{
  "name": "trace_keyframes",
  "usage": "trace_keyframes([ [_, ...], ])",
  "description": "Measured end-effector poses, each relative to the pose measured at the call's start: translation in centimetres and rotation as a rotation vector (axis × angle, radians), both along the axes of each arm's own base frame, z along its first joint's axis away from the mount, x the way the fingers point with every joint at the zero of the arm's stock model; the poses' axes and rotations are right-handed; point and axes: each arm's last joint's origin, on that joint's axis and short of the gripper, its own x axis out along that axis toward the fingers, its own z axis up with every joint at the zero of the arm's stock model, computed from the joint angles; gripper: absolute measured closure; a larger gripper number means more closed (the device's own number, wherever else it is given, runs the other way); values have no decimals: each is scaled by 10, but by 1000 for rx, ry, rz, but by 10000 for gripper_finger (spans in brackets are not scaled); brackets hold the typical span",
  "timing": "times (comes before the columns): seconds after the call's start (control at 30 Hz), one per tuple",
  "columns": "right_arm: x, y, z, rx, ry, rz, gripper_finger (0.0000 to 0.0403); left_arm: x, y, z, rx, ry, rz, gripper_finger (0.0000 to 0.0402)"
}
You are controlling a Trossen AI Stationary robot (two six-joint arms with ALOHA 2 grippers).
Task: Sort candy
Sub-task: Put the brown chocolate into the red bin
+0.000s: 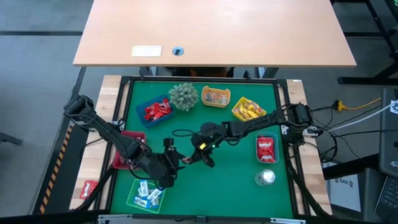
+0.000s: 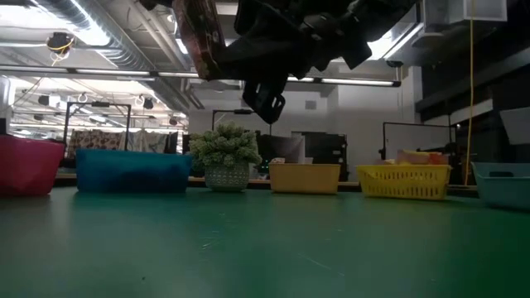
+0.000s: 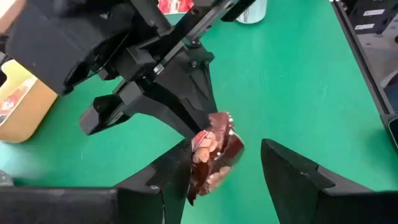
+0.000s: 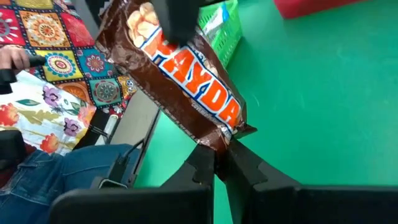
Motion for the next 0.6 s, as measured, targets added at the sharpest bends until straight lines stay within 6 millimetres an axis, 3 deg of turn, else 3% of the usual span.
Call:
trace_keyframes([
  [0.6, 2, 0, 4, 5, -47, 1, 388, 4, 6, -2, 5, 9, 21, 224],
])
